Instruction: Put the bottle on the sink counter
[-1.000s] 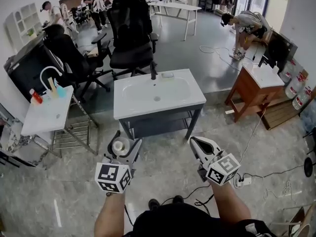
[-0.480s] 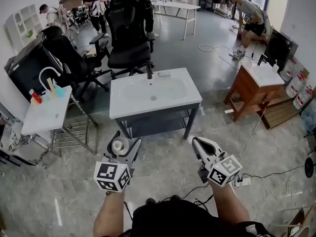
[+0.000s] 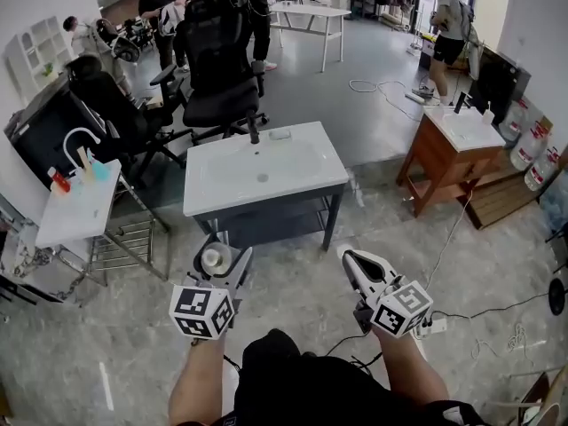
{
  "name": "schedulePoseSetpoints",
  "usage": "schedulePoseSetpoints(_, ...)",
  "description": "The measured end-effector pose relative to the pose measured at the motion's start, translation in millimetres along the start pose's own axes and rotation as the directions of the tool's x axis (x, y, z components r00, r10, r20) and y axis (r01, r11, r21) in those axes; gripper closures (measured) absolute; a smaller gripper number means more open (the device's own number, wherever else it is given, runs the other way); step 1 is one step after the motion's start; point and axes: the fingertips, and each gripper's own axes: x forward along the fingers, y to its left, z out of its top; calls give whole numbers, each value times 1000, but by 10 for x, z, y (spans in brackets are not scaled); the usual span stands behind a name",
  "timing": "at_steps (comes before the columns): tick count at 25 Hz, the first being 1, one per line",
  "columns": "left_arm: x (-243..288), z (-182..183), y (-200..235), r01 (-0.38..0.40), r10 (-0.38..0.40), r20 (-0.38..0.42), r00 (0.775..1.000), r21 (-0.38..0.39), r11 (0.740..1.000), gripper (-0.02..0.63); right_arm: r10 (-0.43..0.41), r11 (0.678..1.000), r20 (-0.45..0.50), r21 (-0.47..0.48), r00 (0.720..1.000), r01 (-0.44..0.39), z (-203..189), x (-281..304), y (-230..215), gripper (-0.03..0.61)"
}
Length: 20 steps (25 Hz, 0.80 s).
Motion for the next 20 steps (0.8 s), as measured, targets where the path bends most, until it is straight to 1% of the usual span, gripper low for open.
schedulePoseSetpoints(3, 144, 22, -42, 10, -10, 5, 1000, 5, 1000, 258, 0, 1000, 1, 0, 1000, 0, 3, -10, -107, 565)
schedulePoseSetpoints(9, 557, 68, -80, 43, -43, 19, 999, 3, 999, 258, -52, 999, -11, 5, 999, 52, 36, 27, -462, 565)
schedulePoseSetpoints(11, 714, 73, -56, 60, -60, 20, 998, 0, 998, 258, -66, 998, -21, 9, 998, 66, 27, 125, -574, 565)
schedulePoseSetpoints(15, 1017, 117, 20, 92, -93, 23, 995, 15, 996, 258, -68, 998, -47, 14, 997, 68, -4, 409, -762, 565)
schedulePoseSetpoints(20, 1452, 195, 252, 116, -116, 17, 993, 13, 993, 258, -68, 997, -76, 31, 995, 71, -5, 846, -1015, 565)
